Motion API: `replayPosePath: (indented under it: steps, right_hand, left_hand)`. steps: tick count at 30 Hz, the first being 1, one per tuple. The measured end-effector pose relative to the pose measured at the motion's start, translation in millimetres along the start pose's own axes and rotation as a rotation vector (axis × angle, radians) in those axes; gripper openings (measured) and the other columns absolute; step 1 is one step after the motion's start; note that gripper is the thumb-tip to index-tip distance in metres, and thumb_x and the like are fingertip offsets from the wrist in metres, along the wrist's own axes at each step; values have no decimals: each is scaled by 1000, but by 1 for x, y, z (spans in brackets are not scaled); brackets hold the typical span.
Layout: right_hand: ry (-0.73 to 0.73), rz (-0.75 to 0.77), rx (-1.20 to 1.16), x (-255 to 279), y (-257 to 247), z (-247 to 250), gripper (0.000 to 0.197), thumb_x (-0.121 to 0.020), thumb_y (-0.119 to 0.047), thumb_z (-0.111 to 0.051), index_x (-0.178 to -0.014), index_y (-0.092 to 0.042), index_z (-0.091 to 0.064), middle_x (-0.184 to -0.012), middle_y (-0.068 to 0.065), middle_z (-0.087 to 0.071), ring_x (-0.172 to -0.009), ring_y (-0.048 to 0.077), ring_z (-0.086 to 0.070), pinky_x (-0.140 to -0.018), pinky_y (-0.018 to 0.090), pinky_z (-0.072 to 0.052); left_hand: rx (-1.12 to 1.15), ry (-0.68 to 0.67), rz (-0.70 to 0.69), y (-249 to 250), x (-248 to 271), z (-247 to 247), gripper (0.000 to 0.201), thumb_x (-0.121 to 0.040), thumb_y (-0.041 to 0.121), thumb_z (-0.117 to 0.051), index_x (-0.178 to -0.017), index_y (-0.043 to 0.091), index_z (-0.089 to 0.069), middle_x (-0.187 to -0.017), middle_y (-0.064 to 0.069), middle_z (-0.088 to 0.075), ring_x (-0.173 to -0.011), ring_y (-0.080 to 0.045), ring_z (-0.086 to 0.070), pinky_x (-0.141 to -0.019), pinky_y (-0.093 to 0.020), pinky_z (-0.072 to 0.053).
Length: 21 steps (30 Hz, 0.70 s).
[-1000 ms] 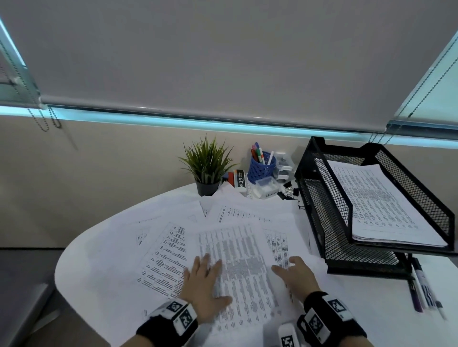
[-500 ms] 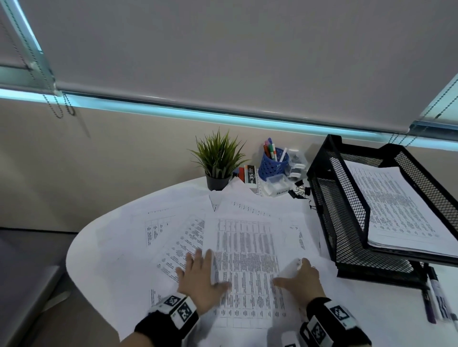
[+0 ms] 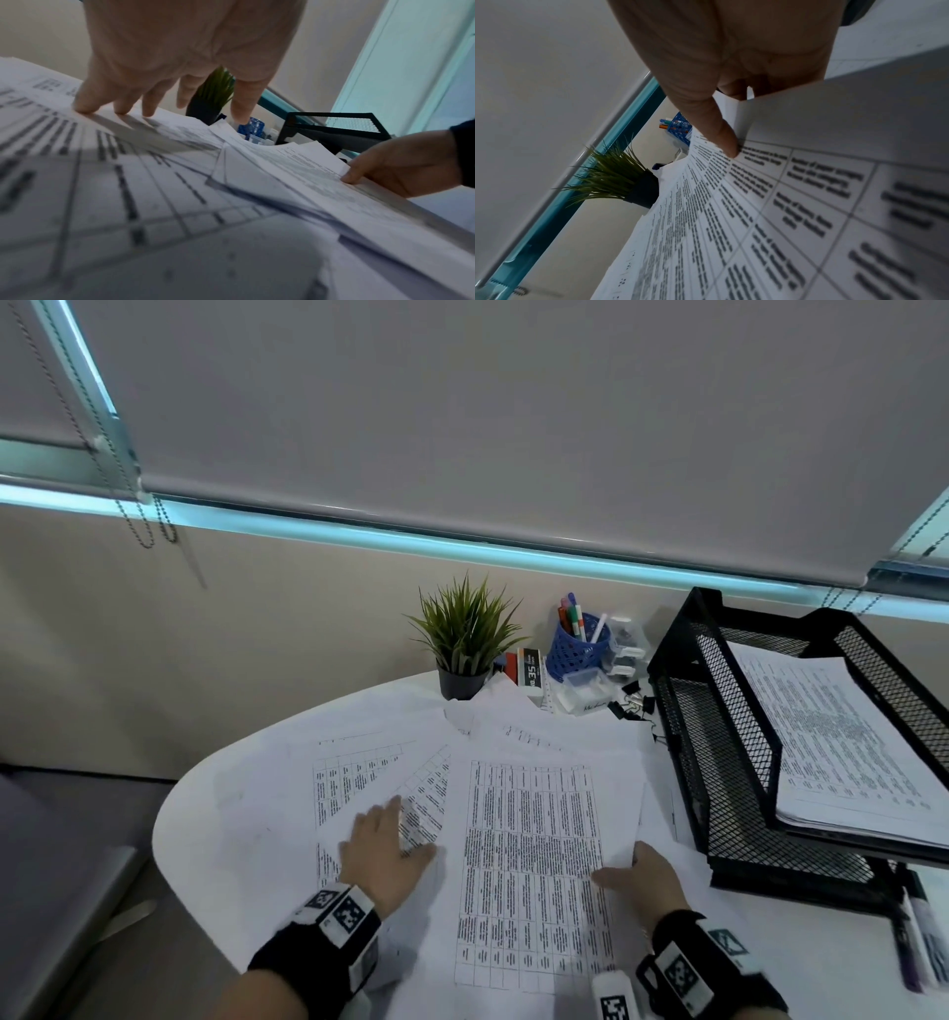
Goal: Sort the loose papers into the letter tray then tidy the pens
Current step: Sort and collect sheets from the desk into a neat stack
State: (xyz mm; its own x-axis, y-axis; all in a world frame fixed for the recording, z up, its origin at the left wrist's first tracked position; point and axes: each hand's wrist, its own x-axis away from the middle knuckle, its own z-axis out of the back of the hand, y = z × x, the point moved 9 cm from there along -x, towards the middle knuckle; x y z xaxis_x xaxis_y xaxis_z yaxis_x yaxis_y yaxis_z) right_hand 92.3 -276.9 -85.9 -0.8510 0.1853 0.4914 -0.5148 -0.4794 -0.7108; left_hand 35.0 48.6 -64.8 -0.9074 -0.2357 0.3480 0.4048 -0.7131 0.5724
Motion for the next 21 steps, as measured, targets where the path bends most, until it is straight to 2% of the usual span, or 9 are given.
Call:
replayPosePath:
  steps: [3, 6, 10, 12, 15, 17, 19, 20, 21]
  right_hand:
    - [-35, 52, -28, 0, -11, -3, 24, -75, 2, -70, -80, -7, -48, -80, 5, -56, -73, 18, -52, -62, 27, -40]
    - [-81, 24, -114, 1, -13, -6, 29, -73, 2, -74, -96, -1, -58, -93, 11, -67, -87, 25, -62, -70, 30, -48]
    - [-154, -12, -278, 11, -17, -10, 27, -73, 12, -68, -98, 3, -66, -95, 16, -69, -87, 29, -64, -69, 31, -48]
    - [-153, -34, -341, 14, -16, -8, 36, -66, 12, -69, -101, 8, -65, -99, 23, -69, -95, 38, -64, -79, 41, -51]
    - [-123, -79, -349, 11, -7, -2, 37, -65, 11, -69, -102, 8, -64, -101, 26, -69, -100, 43, -63, -94, 55, -46]
    - [-114, -94, -348, 3, 2, 2, 41, -62, 3, -72, -102, 6, -64, -102, 23, -69, -100, 42, -63, -95, 59, -45]
    - [-117, -124, -374, -2, 9, 4, 42, -62, 2, -73, -103, 6, -63, -104, 24, -69, -100, 42, -63, -95, 61, -45]
    - [-117, -146, -403, -5, 15, 4, 42, -64, 4, -72, -105, 8, -61, -106, 26, -68, -100, 42, -63, -95, 62, -44]
    - [-117, -157, -452, -11, 24, 5, 44, -65, 5, -72, -106, 9, -60, -106, 27, -67, -98, 41, -63, -96, 64, -42]
  left_hand:
    - [19, -83, 29, 0, 1, -6, 90, -87, 57, -47, -150, 19, 6, -158, -7, 0, -146, -26, 1, -117, -48, -8]
    - [73, -133, 4, 9, 2, -12, 91, -86, 58, -47, -149, 22, 8, -158, -6, 3, -146, -26, 5, -118, -47, -9]
    - [235, -153, 11, 6, 0, -9, 83, -86, 54, -51, -149, 29, -3, -157, -5, -11, -145, -23, -12, -116, -41, -21]
    - [342, -96, -16, 6, 2, 1, 74, -89, 45, -54, -149, 26, -14, -154, 0, -23, -141, -21, -25, -114, -36, -23]
    - [389, 119, 19, -6, 5, 25, 61, -89, 31, -59, -143, 14, -34, -148, -4, -34, -135, -23, -33, -111, -36, -25]
    - [341, 212, 102, -21, 7, 35, 48, -88, 27, -60, -131, 9, -46, -135, -9, -47, -125, -26, -44, -104, -36, -34]
    - [292, 207, 160, -32, 8, 36, 18, -89, 28, -57, -98, 12, -57, -100, -6, -59, -96, -24, -56, -86, -32, -43]
    - [287, 176, 187, -36, 8, 34, 20, -90, 31, -55, -77, 15, -54, -77, -2, -57, -75, -21, -57, -73, -30, -43]
    - [307, 146, 226, -41, 7, 32, 34, -90, 37, -54, -64, 16, -48, -61, 0, -52, -58, -19, -52, -64, -27, -43]
